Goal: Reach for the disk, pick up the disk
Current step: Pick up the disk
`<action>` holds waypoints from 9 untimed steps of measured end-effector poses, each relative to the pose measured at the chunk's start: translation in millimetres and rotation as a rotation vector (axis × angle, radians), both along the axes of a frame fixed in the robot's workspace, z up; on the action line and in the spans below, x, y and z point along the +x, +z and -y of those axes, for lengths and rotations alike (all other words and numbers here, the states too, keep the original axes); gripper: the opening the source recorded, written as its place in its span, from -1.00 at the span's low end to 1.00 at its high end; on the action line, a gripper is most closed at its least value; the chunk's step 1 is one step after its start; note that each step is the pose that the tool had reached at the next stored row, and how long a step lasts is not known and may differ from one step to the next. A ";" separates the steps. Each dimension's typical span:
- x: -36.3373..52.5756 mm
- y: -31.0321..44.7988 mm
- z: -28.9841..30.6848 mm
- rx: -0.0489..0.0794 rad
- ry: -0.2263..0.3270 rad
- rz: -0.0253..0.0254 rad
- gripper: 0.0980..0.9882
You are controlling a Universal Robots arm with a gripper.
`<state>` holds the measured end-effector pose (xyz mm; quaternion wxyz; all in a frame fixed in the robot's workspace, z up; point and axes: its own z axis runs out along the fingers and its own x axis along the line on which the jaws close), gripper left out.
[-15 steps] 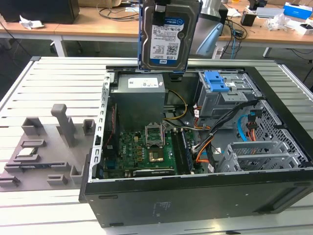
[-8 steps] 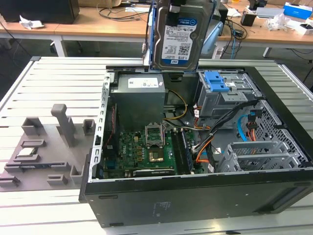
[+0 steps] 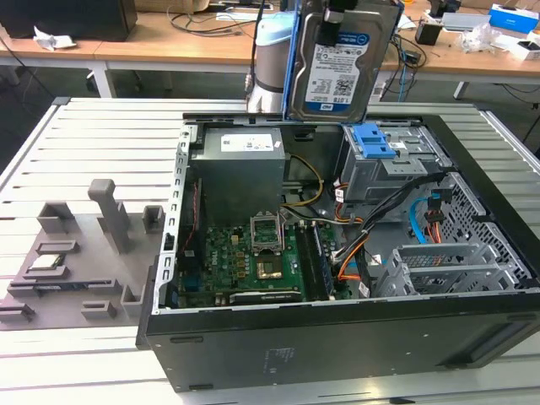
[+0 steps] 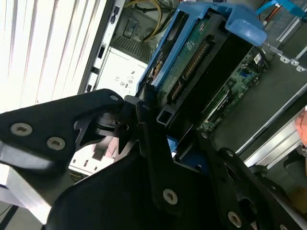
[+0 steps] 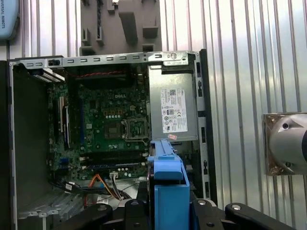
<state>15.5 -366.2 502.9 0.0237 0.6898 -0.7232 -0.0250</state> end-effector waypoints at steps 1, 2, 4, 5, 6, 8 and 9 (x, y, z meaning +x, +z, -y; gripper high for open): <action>8.6 0.0 0.0 0.000 0.000 -0.0006 -0.40; 12.1 0.0 0.0 0.000 0.000 -0.0008 -0.40; 20.5 0.0 -0.1 0.000 0.000 -0.0013 -0.40; 25.0 0.0 -0.1 0.000 0.000 -0.0014 -0.40; 27.7 0.0 -0.1 0.000 0.000 -0.0015 -0.40; 29.1 0.0 -0.1 0.000 0.000 -0.0015 -0.40; 29.4 0.0 -0.1 0.000 0.000 -0.0015 -0.40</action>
